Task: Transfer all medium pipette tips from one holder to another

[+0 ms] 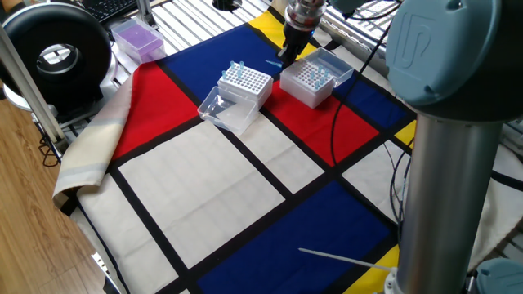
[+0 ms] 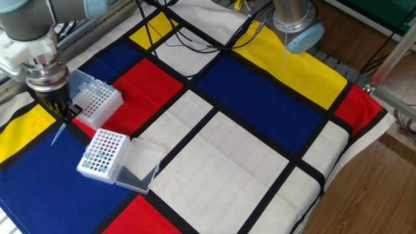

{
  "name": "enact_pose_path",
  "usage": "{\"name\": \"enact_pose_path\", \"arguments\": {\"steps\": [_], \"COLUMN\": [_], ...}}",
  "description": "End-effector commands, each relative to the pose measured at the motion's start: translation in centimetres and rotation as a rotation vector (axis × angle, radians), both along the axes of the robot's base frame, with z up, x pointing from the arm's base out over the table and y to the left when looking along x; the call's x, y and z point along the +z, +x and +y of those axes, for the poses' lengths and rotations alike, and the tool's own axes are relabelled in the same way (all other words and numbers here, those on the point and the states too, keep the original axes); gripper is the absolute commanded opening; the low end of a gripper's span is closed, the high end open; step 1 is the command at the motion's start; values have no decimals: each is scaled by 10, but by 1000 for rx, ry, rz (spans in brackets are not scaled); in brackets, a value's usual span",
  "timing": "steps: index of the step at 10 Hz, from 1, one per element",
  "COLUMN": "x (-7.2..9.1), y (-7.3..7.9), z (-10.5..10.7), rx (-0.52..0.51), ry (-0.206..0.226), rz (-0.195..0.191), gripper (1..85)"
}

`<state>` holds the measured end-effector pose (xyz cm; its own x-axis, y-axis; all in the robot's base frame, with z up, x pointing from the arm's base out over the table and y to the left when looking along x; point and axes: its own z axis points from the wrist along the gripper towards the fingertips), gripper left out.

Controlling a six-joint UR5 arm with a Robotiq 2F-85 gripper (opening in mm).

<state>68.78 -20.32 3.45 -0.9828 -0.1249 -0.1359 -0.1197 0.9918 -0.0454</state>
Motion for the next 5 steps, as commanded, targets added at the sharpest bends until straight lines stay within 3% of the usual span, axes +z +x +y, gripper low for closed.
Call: {"name": "enact_pose_path", "arguments": {"steps": [1,3,5], "x": [17,24,37], "y": [0,1,-9], "z": [-1,-6,-15], "rx": [-8,6,7], "ry": [-2,-16,-21], "rz": [9,0,25], "gripper": [17,17,17]}}
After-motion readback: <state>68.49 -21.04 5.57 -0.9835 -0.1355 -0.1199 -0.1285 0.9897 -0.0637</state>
